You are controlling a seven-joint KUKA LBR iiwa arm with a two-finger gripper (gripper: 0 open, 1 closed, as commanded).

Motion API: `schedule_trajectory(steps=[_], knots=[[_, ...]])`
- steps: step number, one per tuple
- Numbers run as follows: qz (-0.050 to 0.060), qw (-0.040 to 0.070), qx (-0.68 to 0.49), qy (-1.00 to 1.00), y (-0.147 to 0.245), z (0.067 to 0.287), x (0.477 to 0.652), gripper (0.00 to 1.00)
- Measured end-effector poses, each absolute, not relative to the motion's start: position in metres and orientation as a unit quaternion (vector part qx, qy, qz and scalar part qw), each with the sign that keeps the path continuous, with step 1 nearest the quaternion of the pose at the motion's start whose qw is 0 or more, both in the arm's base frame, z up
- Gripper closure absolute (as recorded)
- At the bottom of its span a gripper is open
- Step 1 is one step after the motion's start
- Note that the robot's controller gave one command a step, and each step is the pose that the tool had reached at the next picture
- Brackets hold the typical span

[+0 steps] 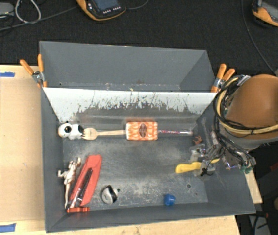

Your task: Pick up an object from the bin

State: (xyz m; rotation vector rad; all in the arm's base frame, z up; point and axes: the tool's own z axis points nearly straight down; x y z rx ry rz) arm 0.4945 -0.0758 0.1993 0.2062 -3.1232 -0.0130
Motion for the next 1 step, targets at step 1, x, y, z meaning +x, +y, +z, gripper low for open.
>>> schedule_trajectory(steps=[1], knots=[[-0.004,0.005,0.065,-0.998,-0.0751,0.2206,0.4951,1.0]])
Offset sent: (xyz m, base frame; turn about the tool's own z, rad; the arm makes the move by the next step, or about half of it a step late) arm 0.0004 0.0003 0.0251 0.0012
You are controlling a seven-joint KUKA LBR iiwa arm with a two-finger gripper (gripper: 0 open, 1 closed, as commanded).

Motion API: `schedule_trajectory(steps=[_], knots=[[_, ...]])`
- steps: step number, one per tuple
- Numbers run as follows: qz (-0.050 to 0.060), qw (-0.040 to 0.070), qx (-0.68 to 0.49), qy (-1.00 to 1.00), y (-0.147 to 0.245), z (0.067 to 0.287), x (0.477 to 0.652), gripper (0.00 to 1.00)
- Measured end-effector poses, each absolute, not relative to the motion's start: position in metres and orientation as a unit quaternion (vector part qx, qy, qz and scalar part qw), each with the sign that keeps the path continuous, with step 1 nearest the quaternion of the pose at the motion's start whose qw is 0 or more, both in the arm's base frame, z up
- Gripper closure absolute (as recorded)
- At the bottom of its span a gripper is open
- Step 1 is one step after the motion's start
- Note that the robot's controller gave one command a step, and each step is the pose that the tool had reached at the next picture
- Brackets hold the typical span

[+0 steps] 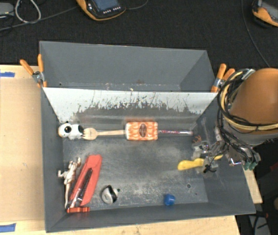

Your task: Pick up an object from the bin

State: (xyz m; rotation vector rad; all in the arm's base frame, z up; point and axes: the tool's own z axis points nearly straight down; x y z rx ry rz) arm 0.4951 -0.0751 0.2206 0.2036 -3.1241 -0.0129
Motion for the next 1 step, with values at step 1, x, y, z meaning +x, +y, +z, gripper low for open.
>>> schedule_trajectory(steps=[1], knots=[[-0.004,0.005,0.064,-0.998,-0.075,0.2347,0.4956,1.0]])
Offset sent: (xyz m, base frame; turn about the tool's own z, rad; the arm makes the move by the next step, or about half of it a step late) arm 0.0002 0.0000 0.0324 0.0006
